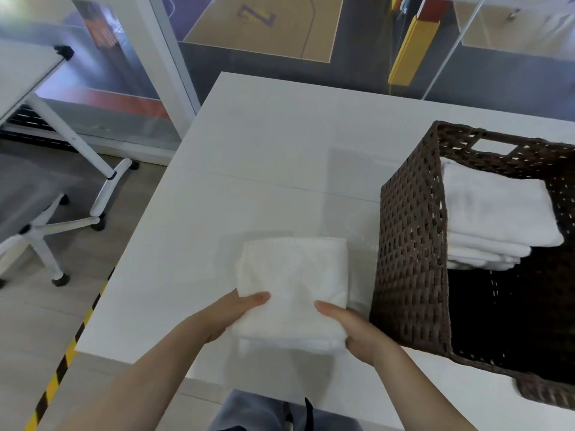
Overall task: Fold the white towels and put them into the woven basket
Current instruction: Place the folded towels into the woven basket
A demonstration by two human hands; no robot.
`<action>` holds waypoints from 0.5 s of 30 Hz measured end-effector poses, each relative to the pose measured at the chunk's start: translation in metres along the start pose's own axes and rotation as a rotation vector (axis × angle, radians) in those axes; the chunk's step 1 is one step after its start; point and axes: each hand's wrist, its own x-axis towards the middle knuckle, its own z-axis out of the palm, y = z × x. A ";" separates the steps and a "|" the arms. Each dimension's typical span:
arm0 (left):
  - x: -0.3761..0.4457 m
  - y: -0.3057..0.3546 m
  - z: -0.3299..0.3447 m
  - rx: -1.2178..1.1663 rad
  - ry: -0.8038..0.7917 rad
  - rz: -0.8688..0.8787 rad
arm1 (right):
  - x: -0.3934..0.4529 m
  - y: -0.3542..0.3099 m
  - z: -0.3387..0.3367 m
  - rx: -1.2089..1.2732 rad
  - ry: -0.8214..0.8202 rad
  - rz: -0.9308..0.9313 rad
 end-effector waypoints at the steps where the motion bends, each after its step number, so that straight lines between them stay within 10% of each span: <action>1: -0.003 0.007 0.001 0.040 0.003 0.023 | -0.002 -0.002 0.003 0.009 0.004 -0.018; 15: -0.020 0.116 0.026 0.563 0.478 0.558 | -0.063 -0.106 0.048 -0.241 0.437 -0.607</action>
